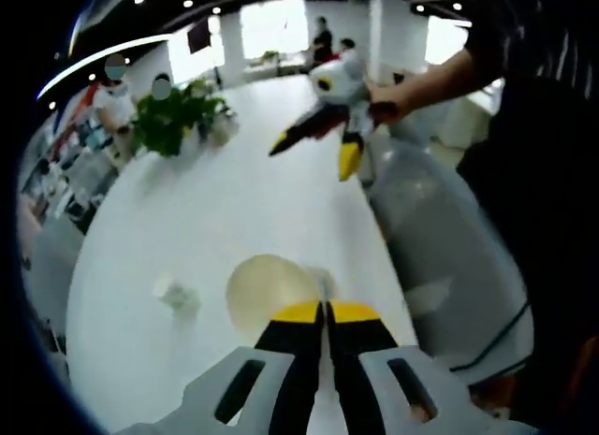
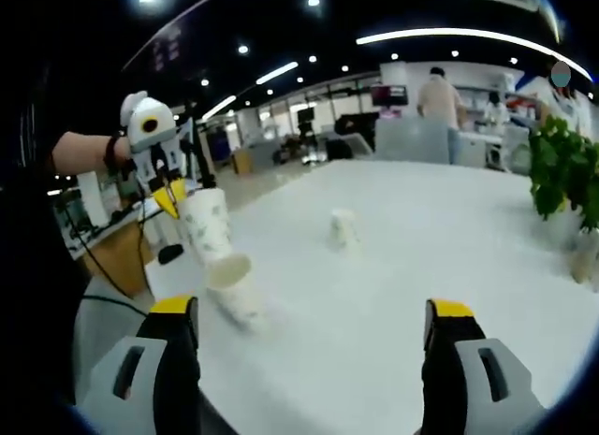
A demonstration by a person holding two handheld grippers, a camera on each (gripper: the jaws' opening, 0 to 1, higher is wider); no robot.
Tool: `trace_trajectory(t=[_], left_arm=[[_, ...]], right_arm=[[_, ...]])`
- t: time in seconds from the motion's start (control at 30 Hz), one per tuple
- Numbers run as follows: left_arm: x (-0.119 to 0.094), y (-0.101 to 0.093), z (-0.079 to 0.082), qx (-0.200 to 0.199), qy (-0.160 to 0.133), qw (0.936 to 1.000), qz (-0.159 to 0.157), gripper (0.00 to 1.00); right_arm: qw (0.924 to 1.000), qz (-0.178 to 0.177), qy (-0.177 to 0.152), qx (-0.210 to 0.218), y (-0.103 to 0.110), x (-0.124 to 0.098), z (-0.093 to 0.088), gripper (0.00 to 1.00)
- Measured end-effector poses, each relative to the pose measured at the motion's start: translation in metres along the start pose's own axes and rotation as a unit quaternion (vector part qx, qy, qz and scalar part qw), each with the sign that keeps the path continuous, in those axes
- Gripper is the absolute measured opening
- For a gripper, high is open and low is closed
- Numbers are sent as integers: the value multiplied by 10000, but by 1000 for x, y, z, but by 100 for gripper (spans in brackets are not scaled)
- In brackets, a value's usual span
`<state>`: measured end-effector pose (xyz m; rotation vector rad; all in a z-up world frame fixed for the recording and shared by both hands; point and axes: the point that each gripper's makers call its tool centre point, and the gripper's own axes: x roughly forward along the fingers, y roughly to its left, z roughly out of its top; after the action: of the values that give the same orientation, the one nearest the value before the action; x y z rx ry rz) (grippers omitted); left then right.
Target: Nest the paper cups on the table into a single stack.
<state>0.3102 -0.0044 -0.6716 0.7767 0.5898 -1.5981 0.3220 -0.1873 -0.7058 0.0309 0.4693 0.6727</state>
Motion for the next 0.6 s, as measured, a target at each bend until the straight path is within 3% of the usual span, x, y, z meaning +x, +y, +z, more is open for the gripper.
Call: trace_trajectory(t=[0.13,0.6], left_arm=[[3,2,3,225,-3,9997,45,0],[23,-5,0,416,328,9985,-160,0]], right_arm=[[10000,-30,-32,56,0,-1,0,98],[9999,-79,-21,90,-4,-7,-3,98]])
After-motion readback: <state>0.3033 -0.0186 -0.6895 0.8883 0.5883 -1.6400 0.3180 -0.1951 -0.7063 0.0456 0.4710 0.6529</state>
